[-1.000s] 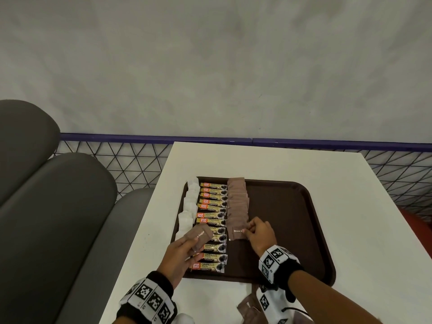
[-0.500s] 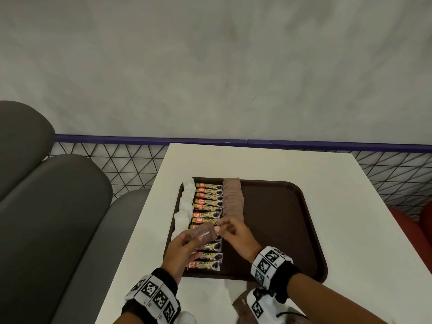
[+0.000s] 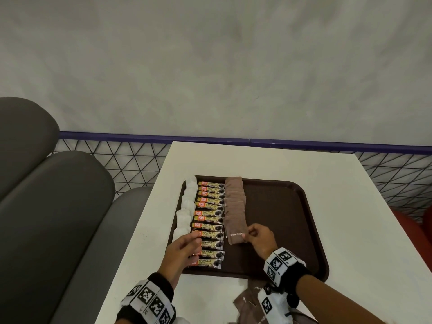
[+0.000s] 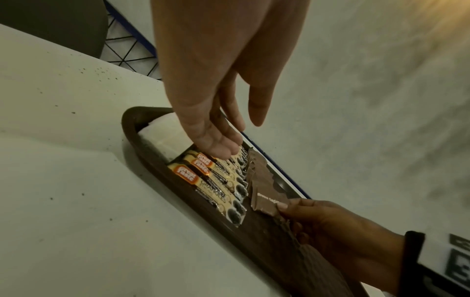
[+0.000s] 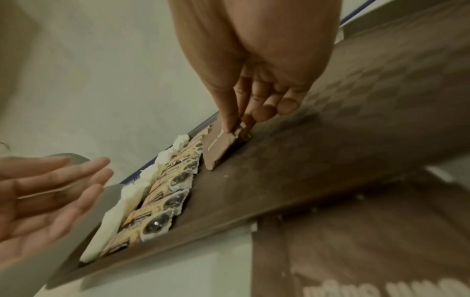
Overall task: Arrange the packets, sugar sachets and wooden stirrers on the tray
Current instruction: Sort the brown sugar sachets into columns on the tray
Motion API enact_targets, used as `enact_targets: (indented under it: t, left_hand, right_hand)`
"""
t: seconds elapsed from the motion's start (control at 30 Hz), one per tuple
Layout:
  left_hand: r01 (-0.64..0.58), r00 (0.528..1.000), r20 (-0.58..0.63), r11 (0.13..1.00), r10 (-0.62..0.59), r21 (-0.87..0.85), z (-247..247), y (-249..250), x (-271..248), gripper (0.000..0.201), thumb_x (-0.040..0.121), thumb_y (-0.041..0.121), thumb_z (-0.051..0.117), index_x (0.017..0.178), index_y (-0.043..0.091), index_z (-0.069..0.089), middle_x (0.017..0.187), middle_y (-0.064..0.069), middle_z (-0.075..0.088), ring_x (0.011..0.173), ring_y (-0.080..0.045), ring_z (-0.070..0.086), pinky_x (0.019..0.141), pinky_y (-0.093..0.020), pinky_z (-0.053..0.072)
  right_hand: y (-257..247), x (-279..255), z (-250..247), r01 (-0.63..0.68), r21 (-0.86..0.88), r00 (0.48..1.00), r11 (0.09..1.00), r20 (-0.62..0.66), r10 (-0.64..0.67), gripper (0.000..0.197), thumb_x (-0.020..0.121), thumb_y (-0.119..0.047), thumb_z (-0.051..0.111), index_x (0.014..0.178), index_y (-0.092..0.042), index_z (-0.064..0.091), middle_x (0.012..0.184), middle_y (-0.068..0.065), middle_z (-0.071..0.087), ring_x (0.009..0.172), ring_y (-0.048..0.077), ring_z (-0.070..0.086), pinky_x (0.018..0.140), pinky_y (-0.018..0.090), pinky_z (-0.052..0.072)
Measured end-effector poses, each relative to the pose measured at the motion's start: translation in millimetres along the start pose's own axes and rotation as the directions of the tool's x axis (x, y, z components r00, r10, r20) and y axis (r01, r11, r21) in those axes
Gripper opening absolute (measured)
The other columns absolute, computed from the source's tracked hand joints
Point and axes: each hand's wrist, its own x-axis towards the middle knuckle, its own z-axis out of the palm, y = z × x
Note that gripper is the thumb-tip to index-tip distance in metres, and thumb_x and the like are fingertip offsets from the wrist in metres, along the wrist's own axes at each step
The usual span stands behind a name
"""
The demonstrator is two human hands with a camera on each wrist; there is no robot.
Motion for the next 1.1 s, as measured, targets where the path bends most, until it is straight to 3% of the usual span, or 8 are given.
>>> enact_targets:
  t: [0.1, 0.3, 0.5, 0.7, 0.83, 0.93, 1.03, 1.1]
  left_hand:
    - [0.004, 1.000, 0.002, 1.000, -0.004, 0.002, 2, -1, -1, 0.028, 0.088, 0.015, 0.063, 0.115, 0.012, 0.062, 0.112, -0.011, 0.066, 0.105, -0.024, 0.062, 0.086, -0.033, 0.051]
    - [0.013, 0.999, 0.048, 0.998, -0.016, 0.069, 3, -6, -8, 0.024, 0.086, 0.011, 0.064, 0.109, 0.011, 0.063, 0.105, -0.011, 0.067, 0.093, -0.021, 0.065, 0.075, -0.026, 0.053]
    - [0.066, 0.985, 0.146, 0.978, -0.096, 0.198, 3, -16, -21, 0.021, 0.087, 0.008, 0.062, 0.107, 0.013, 0.063, 0.105, -0.010, 0.067, 0.089, -0.018, 0.065, 0.075, -0.027, 0.053]
    - [0.127, 0.948, 0.232, 0.927, -0.218, 0.352, 2, -35, -46, 0.038, 0.067, 0.018, 0.063, 0.105, 0.016, 0.063, 0.094, -0.002, 0.064, 0.076, -0.010, 0.061, 0.065, -0.023, 0.052]
    - [0.127, 0.933, 0.254, 0.891, -0.257, 0.435, 7, -50, -54, 0.033, 0.082, 0.004, 0.060, 0.114, 0.015, 0.059, 0.089, -0.001, 0.061, 0.073, -0.009, 0.058, 0.060, -0.020, 0.050]
    - [0.111, 0.925, 0.266, 0.861, -0.273, 0.496, 16, -58, -60, 0.035, 0.087, 0.003, 0.058, 0.120, 0.018, 0.056, 0.093, -0.001, 0.059, 0.078, -0.012, 0.058, 0.063, -0.023, 0.051]
    - [0.073, 0.925, 0.273, 0.831, -0.263, 0.551, 28, -62, -67, 0.040, 0.086, 0.010, 0.063, 0.123, 0.022, 0.053, 0.109, -0.003, 0.054, 0.086, -0.015, 0.058, 0.068, -0.025, 0.052]
    - [0.049, 0.925, 0.280, 0.813, -0.255, 0.580, 35, -64, -70, 0.046, 0.085, 0.012, 0.065, 0.127, 0.023, 0.050, 0.116, -0.003, 0.050, 0.090, -0.017, 0.058, 0.068, -0.025, 0.052]
  right_hand:
    - [-2, 0, 3, -0.029, -0.040, 0.999, 0.999, -0.044, 0.027, 0.026, 0.081, -0.015, 0.068, 0.068, -0.025, 0.048, 0.065, -0.008, 0.053, 0.069, 0.012, 0.054, 0.055, 0.012, 0.037]
    - [-7, 3, 12, -0.093, -0.061, 0.990, 0.994, -0.114, 0.086, 0.031, 0.078, -0.018, 0.071, 0.066, -0.027, 0.044, 0.062, -0.006, 0.054, 0.074, 0.018, 0.059, 0.076, 0.031, 0.050]
    - [-7, -5, 7, -0.094, -0.027, 0.987, 0.995, -0.136, 0.089, 0.030, 0.076, -0.026, 0.072, 0.072, -0.029, 0.042, 0.082, 0.004, 0.062, 0.088, 0.024, 0.058, 0.081, 0.036, 0.049]
    - [7, -48, -32, 0.061, 0.029, 0.977, 0.998, -0.207, -0.053, 0.015, 0.082, -0.009, 0.066, 0.083, -0.013, 0.051, 0.078, 0.004, 0.057, 0.077, 0.018, 0.054, 0.061, 0.014, 0.035]
    - [34, -84, -60, 0.011, -0.113, 0.996, 0.993, -0.085, -0.021, 0.015, 0.085, -0.009, 0.060, 0.074, -0.017, 0.053, 0.083, 0.002, 0.059, 0.079, 0.016, 0.054, 0.071, 0.019, 0.036]
    - [52, -110, -70, -0.018, -0.284, 0.999, 0.959, 0.021, 0.025, 0.010, 0.088, -0.015, 0.055, 0.087, -0.010, 0.064, 0.093, 0.008, 0.066, 0.089, 0.021, 0.061, 0.075, 0.024, 0.041]
    - [59, -129, -62, 0.163, -0.385, 0.983, 0.908, 0.145, -0.115, 0.025, 0.093, -0.018, 0.049, 0.108, -0.006, 0.064, 0.113, 0.012, 0.062, 0.107, 0.026, 0.056, 0.087, 0.024, 0.037]
    - [59, -140, -50, 0.292, -0.450, 0.948, 0.844, 0.252, -0.194, 0.045, 0.094, -0.036, 0.034, 0.122, -0.010, 0.057, 0.126, 0.008, 0.054, 0.116, 0.025, 0.048, 0.099, 0.026, 0.032]
